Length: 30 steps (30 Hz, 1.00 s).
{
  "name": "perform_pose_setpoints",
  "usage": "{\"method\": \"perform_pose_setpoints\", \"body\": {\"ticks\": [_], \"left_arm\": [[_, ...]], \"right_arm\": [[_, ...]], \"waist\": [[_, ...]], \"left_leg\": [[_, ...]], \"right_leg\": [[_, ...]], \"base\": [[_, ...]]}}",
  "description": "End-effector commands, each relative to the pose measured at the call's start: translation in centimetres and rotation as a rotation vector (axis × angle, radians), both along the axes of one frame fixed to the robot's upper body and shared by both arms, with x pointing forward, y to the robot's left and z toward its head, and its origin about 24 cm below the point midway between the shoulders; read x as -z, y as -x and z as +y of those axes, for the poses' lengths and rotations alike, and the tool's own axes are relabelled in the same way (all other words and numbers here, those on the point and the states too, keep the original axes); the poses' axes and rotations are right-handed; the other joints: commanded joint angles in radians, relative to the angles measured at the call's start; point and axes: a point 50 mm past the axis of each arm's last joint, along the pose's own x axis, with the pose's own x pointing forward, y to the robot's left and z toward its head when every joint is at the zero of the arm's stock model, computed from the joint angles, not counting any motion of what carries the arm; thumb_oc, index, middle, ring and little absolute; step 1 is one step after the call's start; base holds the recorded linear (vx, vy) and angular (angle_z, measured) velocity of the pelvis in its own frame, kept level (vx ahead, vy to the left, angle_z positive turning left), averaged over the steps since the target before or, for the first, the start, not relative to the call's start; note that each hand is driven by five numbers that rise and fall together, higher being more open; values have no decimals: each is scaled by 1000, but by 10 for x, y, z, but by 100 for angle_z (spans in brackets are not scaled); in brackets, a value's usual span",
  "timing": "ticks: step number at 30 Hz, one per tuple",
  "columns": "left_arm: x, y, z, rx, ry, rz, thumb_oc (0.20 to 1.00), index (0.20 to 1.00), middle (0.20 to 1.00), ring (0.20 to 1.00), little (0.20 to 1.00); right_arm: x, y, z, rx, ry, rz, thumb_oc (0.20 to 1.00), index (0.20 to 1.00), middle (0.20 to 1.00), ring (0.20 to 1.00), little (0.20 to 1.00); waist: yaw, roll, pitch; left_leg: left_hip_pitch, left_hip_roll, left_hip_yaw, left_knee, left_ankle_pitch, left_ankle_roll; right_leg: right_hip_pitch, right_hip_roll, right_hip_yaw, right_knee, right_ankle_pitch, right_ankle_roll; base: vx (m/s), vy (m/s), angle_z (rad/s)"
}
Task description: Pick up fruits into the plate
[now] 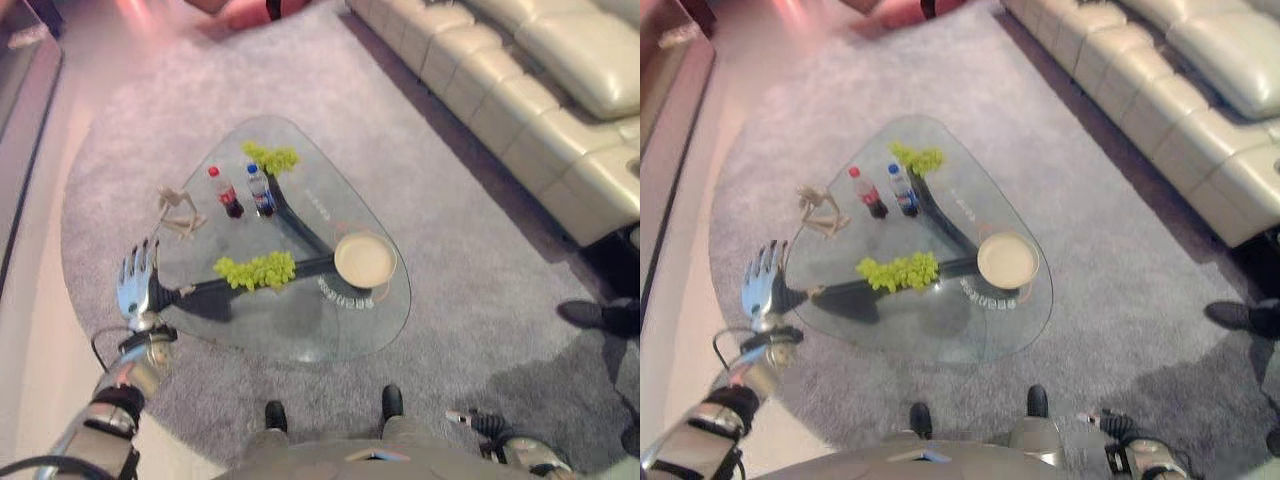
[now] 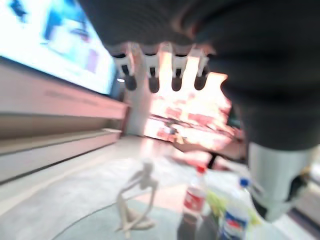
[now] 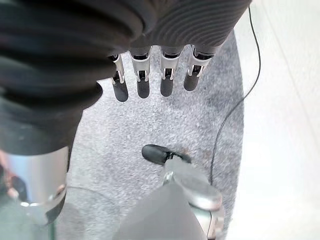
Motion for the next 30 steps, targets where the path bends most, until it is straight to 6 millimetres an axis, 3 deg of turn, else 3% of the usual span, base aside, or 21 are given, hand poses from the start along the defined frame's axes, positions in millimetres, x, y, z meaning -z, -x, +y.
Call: {"method": "perform_pose_setpoints", "body": {"ticks": [1, 3, 7, 12, 16, 23, 30], "left_arm": [[-54, -33, 5, 54, -191, -133, 1000, 1000, 1000, 1000, 1000], [-73, -44, 6, 83, -295, -158, 1000, 1000, 1000, 1000, 1000], [-92, -57, 5, 119, -356, -130, 1000, 1000, 1000, 1000, 1000], [-129, -81, 6, 88, -368, -75, 1000, 1000, 1000, 1000, 1000], [-157, -92, 11, 31, -326, -81, 1000, 1000, 1000, 1000, 1000], [-181, -96, 12, -46, -306, -179, 1000, 1000, 1000, 1000, 1000], [-201, -97, 20, -106, -365, -175, 1000, 1000, 1000, 1000, 1000]], "right_arm": [[-19, -42, -4, -31, 27, -117, 1000, 1000, 1000, 1000, 1000], [-31, -58, -11, -39, 44, -169, 1000, 1000, 1000, 1000, 1000], [-39, -66, -18, -43, 60, -202, 1000, 1000, 1000, 1000, 1000], [-55, -90, -20, -61, 73, -270, 1000, 1000, 1000, 1000, 1000], [-62, -104, -13, -67, 63, -307, 1000, 1000, 1000, 1000, 1000], [-70, -109, -18, -106, 84, -331, 1000, 1000, 1000, 1000, 1000], [-74, -116, -12, -113, 62, -374, 1000, 1000, 1000, 1000, 1000]], "waist": [[-26, -8, 128], [-41, -3, 193], [-57, -3, 241], [-74, -9, 299], [-81, -25, 303], [-98, -29, 304], [-111, -46, 304]], "left_leg": [[-79, -48, -35, 98, -130, 33], [-149, -55, -34, 134, -117, 34], [-199, -65, -27, 160, -115, 35], [-284, -78, -20, 188, -97, 35], [-337, -85, -16, 200, -95, 38], [-426, -86, -11, 216, -85, 33], [-495, -80, 0, 229, -76, 26]], "right_leg": [[-39, 38, 30, 135, -150, -24], [-112, 48, 45, 186, -150, -33], [-167, 51, 48, 211, -148, -38], [-259, 53, 41, 240, -132, -40], [-318, 57, 38, 247, -122, -40], [-414, 69, 35, 269, -116, -47], [-485, 79, 35, 274, -103, -48]], "base": [[-260, 64, -7], [-256, 77, -7], [-118, 41, -1], [-112, 25, -1], [-35, -3, -2], [-18, 33, 1], [-9, -6, 1]]}}
